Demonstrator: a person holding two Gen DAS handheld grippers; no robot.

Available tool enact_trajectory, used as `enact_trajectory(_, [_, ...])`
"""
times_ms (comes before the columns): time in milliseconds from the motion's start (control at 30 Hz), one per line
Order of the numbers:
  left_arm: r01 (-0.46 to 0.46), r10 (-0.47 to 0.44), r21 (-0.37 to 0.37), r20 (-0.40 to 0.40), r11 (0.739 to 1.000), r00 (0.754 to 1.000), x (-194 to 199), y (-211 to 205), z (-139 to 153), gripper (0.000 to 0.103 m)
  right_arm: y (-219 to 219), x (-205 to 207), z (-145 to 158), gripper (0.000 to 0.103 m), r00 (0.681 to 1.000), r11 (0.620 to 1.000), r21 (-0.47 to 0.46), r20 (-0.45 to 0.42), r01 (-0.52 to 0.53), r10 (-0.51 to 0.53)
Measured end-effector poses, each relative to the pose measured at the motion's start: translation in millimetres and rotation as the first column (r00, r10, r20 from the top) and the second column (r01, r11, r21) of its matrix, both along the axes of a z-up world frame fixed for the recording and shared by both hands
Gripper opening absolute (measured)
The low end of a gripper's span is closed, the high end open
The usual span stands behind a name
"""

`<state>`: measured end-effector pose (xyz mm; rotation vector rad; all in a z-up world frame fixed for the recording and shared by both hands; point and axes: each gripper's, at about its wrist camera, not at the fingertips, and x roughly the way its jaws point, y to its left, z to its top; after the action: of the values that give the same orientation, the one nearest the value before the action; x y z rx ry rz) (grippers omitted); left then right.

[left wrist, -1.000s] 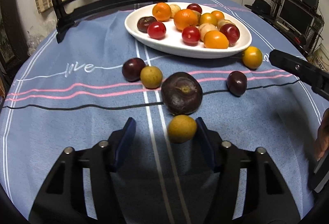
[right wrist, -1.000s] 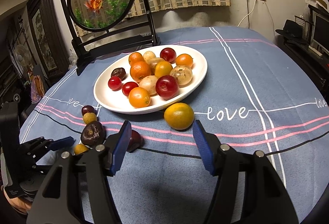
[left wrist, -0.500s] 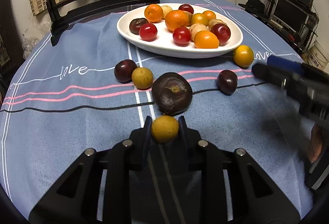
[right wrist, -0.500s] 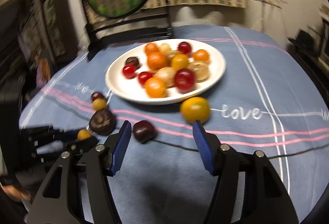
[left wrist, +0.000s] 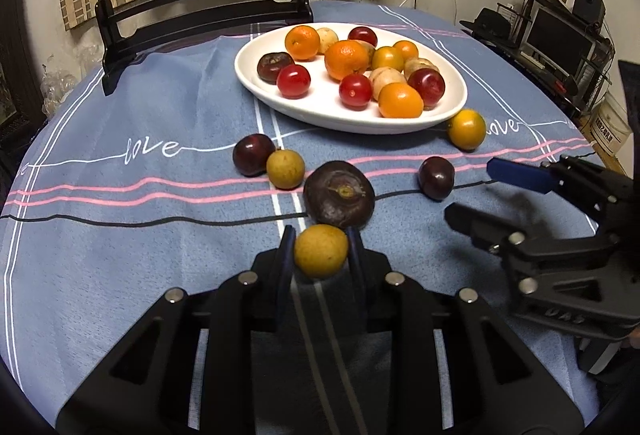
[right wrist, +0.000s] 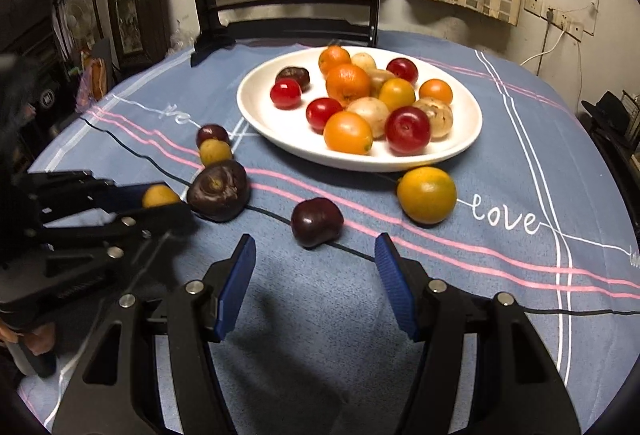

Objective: Organize fruits
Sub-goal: 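Grasp the dark red plum with the right tool while the left tool holds the yellow fruit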

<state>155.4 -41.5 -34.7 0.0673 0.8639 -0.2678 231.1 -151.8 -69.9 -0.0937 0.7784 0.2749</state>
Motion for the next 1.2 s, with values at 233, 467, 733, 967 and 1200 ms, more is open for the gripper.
enact_trajectory(233, [-0.005, 0.004, -0.009, -0.012, 1.000, 1.000, 2.0, 4.1, -0.6, 0.026, 4.2, 16.4, -12.3, 0.060, 0.997, 0.999, -0.018, -0.062, 0.045, -0.046])
enact_trajectory(467, [-0.008, 0.008, 0.010, -0.017, 1.000, 1.000, 3.2, 3.6, -2.5, 0.026, 6.1, 33.4, -13.2, 0.047, 0.991, 0.995, -0.006, -0.095, 0.097, -0.097])
enact_trajectory(733, [-0.008, 0.008, 0.009, -0.021, 1.000, 1.000, 3.8, 4.4, -3.1, 0.026, 18.7, 36.6, -13.4, 0.034, 0.992, 0.995, -0.036, -0.083, 0.089, -0.092])
enact_trajectory(967, [-0.010, 0.010, 0.013, -0.024, 1.000, 1.000, 3.7, 4.3, -4.9, 0.026, 15.6, 32.9, -12.7, 0.033, 0.994, 0.997, -0.029, -0.076, 0.077, -0.079])
enact_trajectory(1200, [-0.013, 0.013, 0.012, -0.028, 1.000, 1.000, 4.1, 4.9, -5.4, 0.026, 13.6, 27.2, -9.1, 0.033, 0.995, 0.998, -0.004, -0.073, 0.067, -0.067])
